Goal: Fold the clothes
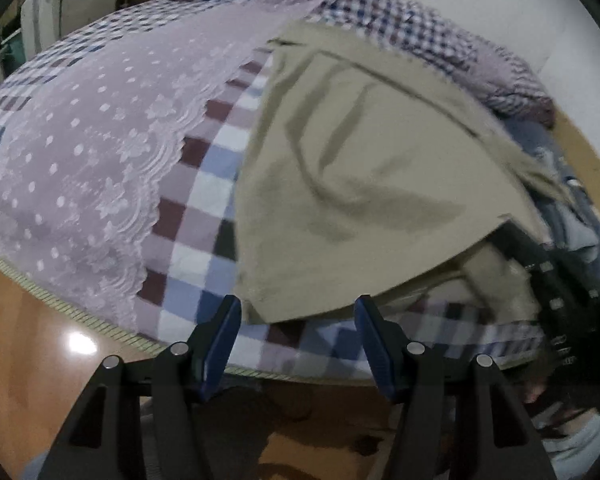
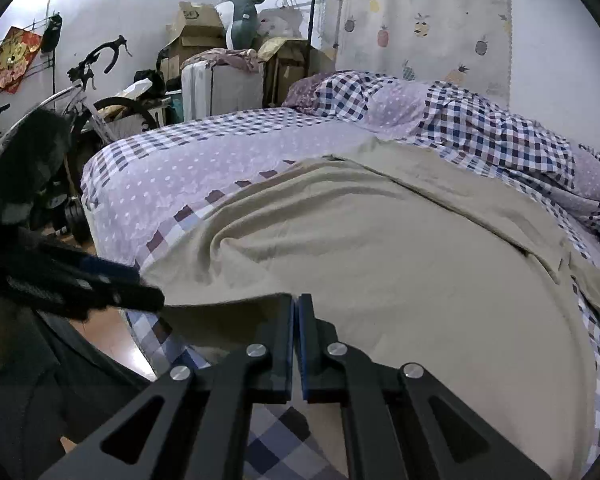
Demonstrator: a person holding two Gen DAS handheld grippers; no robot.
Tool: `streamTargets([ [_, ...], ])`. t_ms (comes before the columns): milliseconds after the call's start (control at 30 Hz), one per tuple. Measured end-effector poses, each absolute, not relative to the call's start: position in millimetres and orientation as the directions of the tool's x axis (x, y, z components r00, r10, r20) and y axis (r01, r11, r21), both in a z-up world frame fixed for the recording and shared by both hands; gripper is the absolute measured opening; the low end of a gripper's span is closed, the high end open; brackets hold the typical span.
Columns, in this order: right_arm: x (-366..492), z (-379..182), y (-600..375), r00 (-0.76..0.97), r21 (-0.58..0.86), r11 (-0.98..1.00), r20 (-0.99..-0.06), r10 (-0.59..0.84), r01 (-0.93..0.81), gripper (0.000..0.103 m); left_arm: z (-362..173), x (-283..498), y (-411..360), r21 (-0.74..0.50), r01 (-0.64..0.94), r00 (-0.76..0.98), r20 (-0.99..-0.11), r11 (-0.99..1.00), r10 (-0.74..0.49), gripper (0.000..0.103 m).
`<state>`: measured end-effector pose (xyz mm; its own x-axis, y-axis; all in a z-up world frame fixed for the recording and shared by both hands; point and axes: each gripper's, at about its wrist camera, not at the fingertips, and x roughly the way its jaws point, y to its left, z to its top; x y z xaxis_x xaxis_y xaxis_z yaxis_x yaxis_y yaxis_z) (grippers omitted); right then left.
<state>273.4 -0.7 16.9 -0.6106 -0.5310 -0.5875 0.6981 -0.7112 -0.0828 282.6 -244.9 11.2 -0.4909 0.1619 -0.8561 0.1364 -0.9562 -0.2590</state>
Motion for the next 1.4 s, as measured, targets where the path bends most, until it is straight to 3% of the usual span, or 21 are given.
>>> streamTargets([
  [300, 267, 35, 9, -0.610, -0.011, -0.731, -0.560, -0.561, 0.682, 0.000, 6, 280, -216, -0.166, 0.063, -0.463, -0.879, -0.984, 0.118, 0.063],
  [467, 269, 39, 7, -0.602, 0.003, -0.726, -0.557, -0.573, 0.688, 0.000, -5, 267, -215, -0.078, 0.108, -0.434, -0.901, -0.991, 0.023, 0.062],
  [633, 270, 42, 9, -0.601, 0.003, -0.722, -0.552, -0.578, 0.692, 0.000, -6, 264, -231, -0.070, 0.202, -0.447, -0.894, -0.977, -0.029, 0.021],
  [667, 269, 43, 10, -0.602, 0.003, -0.723, -0.551, -0.578, 0.691, 0.000, -2, 267, -236, -0.080, 0.227, -0.465, -0.884, -0.971, -0.036, 0.005],
  [700, 269, 44, 11, -0.603, 0.003, -0.724, -0.549, -0.578, 0.690, 0.000, 2, 270, -242, -0.091, 0.251, -0.483, -0.875, -0.964, -0.043, 0.004],
  [933, 282, 51, 7, -0.580, -0.043, -0.683, -0.569, -0.583, 0.729, 0.001, 32, 311, -284, -0.215, 0.409, -0.614, -0.784, -0.887, -0.093, 0.002],
  [1233, 314, 22, -24, -0.466, -0.124, -0.545, -0.692, -0.552, 0.829, 0.001, 8, 312, -305, -0.228, 0.482, -0.514, -0.856, -0.846, -0.062, 0.003],
  [1333, 313, 12, -26, -0.431, -0.101, -0.535, -0.724, -0.539, 0.839, 0.001, 3, 312, -304, -0.239, 0.506, -0.493, -0.868, -0.829, -0.050, 0.014],
  [1400, 311, 9, -24, -0.414, -0.076, -0.541, -0.735, -0.537, 0.838, 0.001, 0, 321, -306, -0.250, 0.520, -0.491, -0.870, -0.817, -0.046, 0.027],
])
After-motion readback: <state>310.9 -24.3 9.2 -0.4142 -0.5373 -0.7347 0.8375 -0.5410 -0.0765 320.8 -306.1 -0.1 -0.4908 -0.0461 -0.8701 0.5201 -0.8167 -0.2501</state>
